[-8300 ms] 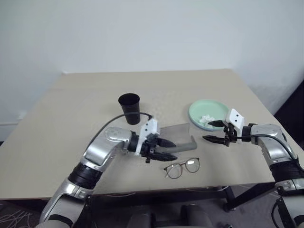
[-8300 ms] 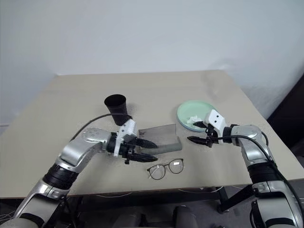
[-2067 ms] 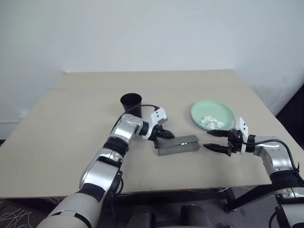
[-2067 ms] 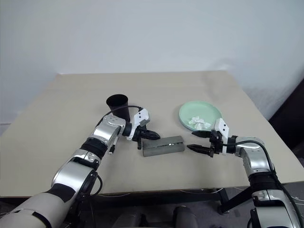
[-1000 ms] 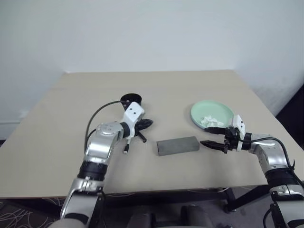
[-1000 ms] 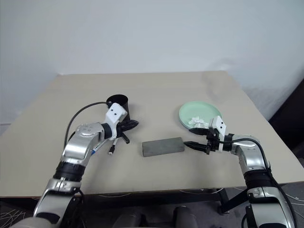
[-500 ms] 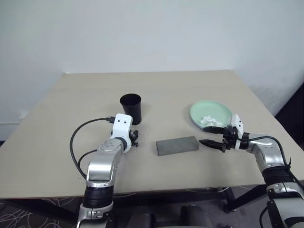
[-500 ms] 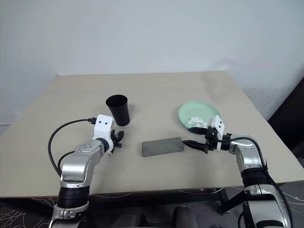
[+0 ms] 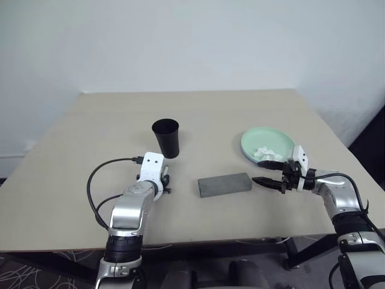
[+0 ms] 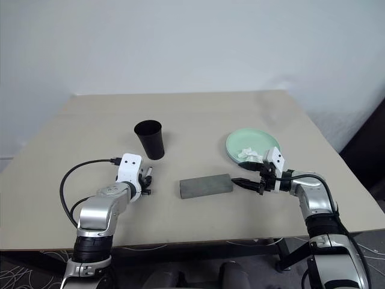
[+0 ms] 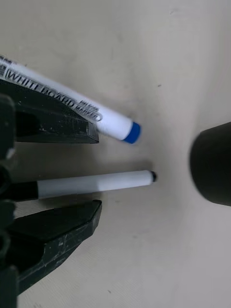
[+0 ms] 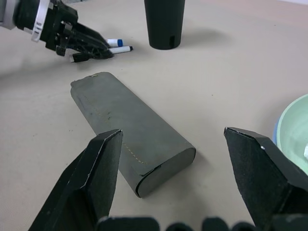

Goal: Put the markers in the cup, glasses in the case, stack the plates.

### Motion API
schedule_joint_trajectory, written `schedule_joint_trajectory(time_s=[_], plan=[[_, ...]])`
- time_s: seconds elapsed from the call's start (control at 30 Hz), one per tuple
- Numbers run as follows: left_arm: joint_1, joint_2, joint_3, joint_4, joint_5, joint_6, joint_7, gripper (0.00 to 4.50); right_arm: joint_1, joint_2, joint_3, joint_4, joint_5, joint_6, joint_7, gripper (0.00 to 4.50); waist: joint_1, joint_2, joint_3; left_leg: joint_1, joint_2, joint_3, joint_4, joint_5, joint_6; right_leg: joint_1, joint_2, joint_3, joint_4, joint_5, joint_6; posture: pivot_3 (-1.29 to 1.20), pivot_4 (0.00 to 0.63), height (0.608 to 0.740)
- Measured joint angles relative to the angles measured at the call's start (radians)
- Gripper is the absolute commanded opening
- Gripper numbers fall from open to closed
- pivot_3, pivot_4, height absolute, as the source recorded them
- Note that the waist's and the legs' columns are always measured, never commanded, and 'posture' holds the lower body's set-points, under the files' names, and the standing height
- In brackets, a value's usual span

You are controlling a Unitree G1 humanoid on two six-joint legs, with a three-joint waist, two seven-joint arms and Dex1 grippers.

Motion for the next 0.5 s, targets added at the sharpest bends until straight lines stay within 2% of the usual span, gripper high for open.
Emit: schedule_joint_trajectory(time_s=[0.43,0.5], plan=[[-0.105,0.028,-0.024,0.178,-0.017,-0.078,-0.025,1.91,0.033,-0.001,-0.001,-0.032,0.0,0.0,-0.031,3.67,0.0,0.0,0.0,0.0,0.0,0.0,0.0,0.001,-0.001,0.0,0.0,0.0,0.0,0.0,0.0,0.0,0.0,0.74],[-0.111,0.025,-0.022,0.187,-0.02,-0.079,-0.025,1.52,0.033,-0.001,-0.001,-0.032,0.0,0.0,-0.033,3.67,0.0,0.0,0.0,0.0,0.0,0.0,0.0,0.001,-0.001,0.0,0.0,0.0,0.0,0.0,0.0,0.0,0.0,0.74]])
